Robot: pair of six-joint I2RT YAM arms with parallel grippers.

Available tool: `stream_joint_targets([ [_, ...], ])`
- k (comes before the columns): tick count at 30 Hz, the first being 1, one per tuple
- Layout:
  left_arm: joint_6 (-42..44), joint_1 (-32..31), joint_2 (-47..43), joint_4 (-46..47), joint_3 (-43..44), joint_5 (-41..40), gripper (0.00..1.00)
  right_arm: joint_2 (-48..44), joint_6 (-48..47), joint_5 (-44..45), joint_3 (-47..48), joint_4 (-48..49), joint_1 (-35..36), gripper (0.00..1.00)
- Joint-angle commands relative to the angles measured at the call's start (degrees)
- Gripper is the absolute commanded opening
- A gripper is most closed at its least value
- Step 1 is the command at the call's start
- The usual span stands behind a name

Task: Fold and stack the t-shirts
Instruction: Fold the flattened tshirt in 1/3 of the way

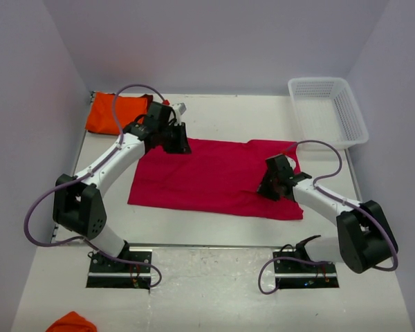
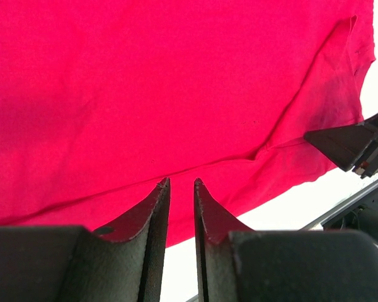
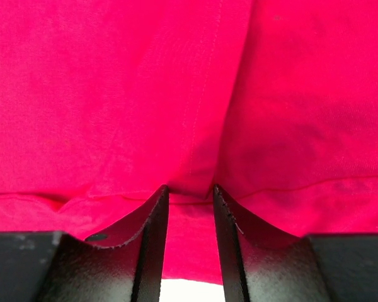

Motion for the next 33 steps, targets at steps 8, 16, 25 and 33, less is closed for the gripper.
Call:
stream_joint_targets([
  [8,2.23,1.14,-2.89,1.28,-0.97,1.94,0.23,3.94,0.05,3.97,3.96,0.83,-0.19,0.11],
  [16,1.88,1.14,-2.72,2.24,-2.20,3.26,0.24,3.24,-1.09,4.50,4.93,0.30,-0.20,0.00],
  [25,1.96,1.14,-2.63,2.07,-2.64,2.12,0.24,6.74,-10.56,6.00,15.97,0.03,0.16,0.00],
  [33,0.56,1.14,-4.65,3.47,-6.06,-0.96,0.25,19.26,-22.79,2.67,39.83,-3.08,0.69,0.94],
])
